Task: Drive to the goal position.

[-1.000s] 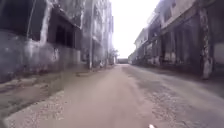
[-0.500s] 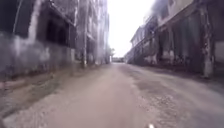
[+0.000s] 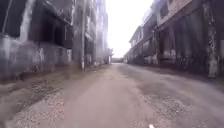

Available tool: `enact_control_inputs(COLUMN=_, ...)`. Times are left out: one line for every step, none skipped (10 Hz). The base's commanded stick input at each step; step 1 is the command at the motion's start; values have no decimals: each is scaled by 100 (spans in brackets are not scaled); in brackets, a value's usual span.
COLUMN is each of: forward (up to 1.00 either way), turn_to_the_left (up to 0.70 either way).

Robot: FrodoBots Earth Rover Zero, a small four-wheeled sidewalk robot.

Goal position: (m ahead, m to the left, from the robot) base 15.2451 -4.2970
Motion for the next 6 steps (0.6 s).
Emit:
enact_control_inputs(forward=50, turn_to_the_left=0)
enact_control_inputs(forward=50, turn_to_the_left=0)
enact_control_inputs(forward=50, turn_to_the_left=0)
enact_control_inputs(forward=50, turn_to_the_left=0)
enact_control_inputs(forward=50, turn_to_the_left=0)
enact_control_inputs(forward=50, turn_to_the_left=0)
